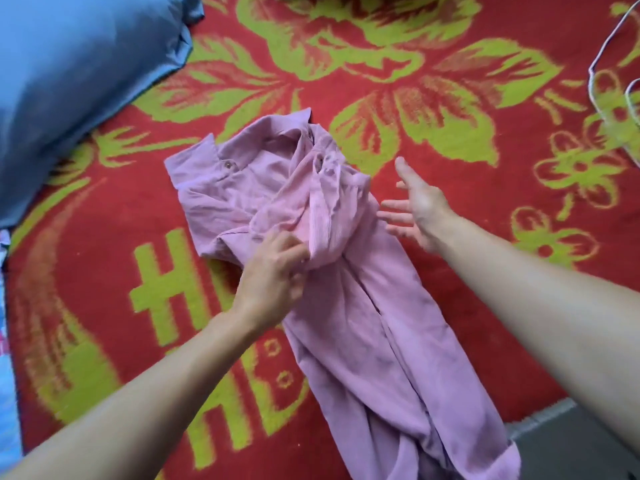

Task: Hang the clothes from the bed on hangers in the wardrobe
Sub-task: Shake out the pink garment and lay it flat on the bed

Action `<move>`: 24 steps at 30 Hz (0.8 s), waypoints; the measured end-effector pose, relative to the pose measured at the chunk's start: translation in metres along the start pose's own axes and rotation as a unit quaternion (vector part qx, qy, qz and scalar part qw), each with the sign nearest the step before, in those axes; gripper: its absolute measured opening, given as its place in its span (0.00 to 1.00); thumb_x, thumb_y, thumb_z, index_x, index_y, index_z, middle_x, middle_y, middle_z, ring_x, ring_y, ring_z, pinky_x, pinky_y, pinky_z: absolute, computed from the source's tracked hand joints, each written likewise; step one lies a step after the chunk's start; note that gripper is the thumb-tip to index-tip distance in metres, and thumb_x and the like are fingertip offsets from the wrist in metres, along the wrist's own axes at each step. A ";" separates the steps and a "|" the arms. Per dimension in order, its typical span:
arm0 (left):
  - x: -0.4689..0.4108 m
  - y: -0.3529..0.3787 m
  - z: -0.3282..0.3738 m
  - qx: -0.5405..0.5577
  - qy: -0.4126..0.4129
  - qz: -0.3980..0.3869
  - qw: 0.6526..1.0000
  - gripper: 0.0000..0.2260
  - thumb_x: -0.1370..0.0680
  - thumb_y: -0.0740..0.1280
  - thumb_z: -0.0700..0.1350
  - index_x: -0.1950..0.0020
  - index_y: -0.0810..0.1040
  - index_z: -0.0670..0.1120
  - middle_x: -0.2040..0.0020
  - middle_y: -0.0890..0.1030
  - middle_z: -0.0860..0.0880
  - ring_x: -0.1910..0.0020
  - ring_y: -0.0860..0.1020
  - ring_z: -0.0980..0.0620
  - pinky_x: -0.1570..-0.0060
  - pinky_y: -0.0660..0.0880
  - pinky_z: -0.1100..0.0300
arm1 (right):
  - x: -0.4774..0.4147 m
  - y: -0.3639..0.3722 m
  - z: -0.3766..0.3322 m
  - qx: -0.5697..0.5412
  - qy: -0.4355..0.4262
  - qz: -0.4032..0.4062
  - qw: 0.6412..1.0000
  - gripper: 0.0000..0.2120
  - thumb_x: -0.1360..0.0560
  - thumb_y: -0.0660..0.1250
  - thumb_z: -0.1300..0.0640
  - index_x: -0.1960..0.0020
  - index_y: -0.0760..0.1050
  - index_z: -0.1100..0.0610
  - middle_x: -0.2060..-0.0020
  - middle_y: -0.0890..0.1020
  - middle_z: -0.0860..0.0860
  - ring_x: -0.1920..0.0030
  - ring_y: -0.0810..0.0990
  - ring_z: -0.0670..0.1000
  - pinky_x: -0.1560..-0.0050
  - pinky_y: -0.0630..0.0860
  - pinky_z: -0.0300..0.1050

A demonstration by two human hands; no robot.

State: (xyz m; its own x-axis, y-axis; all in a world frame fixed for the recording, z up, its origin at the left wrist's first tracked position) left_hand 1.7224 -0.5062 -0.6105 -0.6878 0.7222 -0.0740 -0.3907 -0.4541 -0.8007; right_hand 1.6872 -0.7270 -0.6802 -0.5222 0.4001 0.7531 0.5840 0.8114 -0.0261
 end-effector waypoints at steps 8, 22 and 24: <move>0.067 -0.004 -0.051 0.080 -0.221 0.065 0.970 0.14 0.30 0.57 0.47 0.56 0.82 0.45 0.52 0.76 0.49 0.50 0.76 0.48 0.51 0.72 0.57 | 0.021 0.065 -0.006 0.262 -0.132 -0.093 0.951 0.11 0.32 0.68 0.70 0.50 0.79 0.73 0.68 0.73 0.54 0.72 0.69 0.47 0.73 0.64 0.39; -0.021 0.004 -0.081 0.617 -0.512 0.204 0.562 0.17 0.22 0.54 0.30 0.68 0.68 0.42 0.78 0.70 0.49 0.77 0.73 0.55 0.75 0.74 0.63 | 0.213 -0.050 0.024 0.438 -0.469 -0.127 0.756 0.10 0.38 0.58 0.63 0.66 0.74 0.50 0.61 0.81 0.43 0.56 0.80 0.46 0.55 0.72 0.43; 0.008 0.024 -0.086 0.598 -0.540 0.209 0.554 0.15 0.22 0.51 0.29 0.64 0.67 0.42 0.77 0.72 0.48 0.75 0.74 0.53 0.73 0.77 0.60 | 0.209 -0.055 0.087 0.547 -0.444 -0.137 0.696 0.06 0.38 0.60 0.59 0.66 0.73 0.49 0.64 0.78 0.42 0.61 0.78 0.47 0.59 0.72 0.45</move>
State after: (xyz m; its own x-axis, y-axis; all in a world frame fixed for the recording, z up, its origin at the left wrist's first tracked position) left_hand 1.7606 -0.4667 -0.6815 -0.5841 -0.0172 0.8115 0.2591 -0.9514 0.1663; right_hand 1.4916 -0.6510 -0.5783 -0.9830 -0.1220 0.1369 -0.1820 0.5545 -0.8120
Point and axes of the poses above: each hand's wrist, its own x-axis away from the middle knuckle, its own y-axis out of the palm, z = x × y, the point moved 9 cm from there along -x, towards the middle knuckle
